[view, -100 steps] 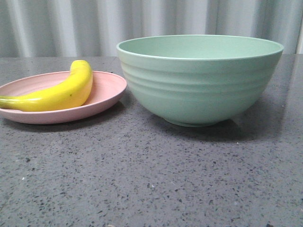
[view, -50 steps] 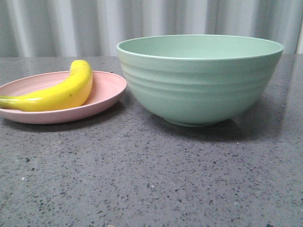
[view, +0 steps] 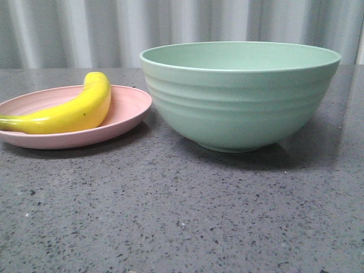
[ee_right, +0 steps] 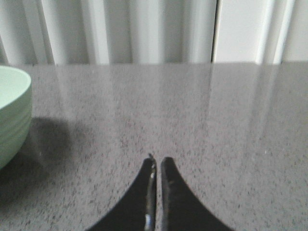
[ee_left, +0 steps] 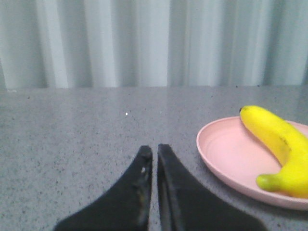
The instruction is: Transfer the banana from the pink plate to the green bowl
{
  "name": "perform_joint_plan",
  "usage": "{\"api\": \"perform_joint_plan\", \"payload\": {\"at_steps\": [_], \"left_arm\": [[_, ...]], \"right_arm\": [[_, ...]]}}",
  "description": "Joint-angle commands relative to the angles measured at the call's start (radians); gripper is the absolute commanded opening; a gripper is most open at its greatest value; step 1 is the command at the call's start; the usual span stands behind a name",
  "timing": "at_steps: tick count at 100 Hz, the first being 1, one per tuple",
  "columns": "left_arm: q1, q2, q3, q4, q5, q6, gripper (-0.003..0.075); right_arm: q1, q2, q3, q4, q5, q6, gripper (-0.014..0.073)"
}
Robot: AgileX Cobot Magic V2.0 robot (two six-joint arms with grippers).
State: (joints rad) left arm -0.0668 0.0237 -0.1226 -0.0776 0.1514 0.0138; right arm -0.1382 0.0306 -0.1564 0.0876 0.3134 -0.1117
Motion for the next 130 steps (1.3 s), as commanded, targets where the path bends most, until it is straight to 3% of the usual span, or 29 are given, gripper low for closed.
{"api": "perform_joint_plan", "payload": {"at_steps": [1,28,48,58,68,75,93,130], "left_arm": [[0.001,0.062,-0.082,0.0,-0.068,-0.001,-0.002],[0.001,0.242,-0.212,-0.002,-0.074,-0.001,-0.002],[0.001,0.347,-0.229,-0.002,-0.165,-0.001,0.0],[0.001,0.378,-0.229,-0.002,-0.175,-0.001,0.0151],[0.001,0.398,-0.229,-0.002,-0.22,-0.001,0.0387],[0.001,0.414,-0.229,-0.002,-0.259,-0.001,0.0463],[-0.027,0.479,-0.246,-0.002,-0.286,-0.005,0.0441],[-0.302,0.817,-0.456,-0.002,-0.109,-0.005,0.0441]], "right_arm": [[-0.007,0.086,-0.096,-0.01,0.017,0.0,-0.0071],[-0.007,0.326,-0.274,-0.006,0.162,0.0,-0.0071],[-0.007,0.413,-0.306,-0.006,0.119,0.0,-0.0071],[-0.007,0.422,-0.306,-0.006,0.123,0.0,-0.0071],[-0.007,0.423,-0.306,-0.006,0.119,0.0,-0.0071],[-0.007,0.423,-0.306,-0.006,0.119,0.0,-0.0071],[-0.007,0.423,-0.305,0.008,0.119,0.0,-0.0071],[-0.007,0.423,-0.305,0.018,0.119,0.0,-0.0071]]}}
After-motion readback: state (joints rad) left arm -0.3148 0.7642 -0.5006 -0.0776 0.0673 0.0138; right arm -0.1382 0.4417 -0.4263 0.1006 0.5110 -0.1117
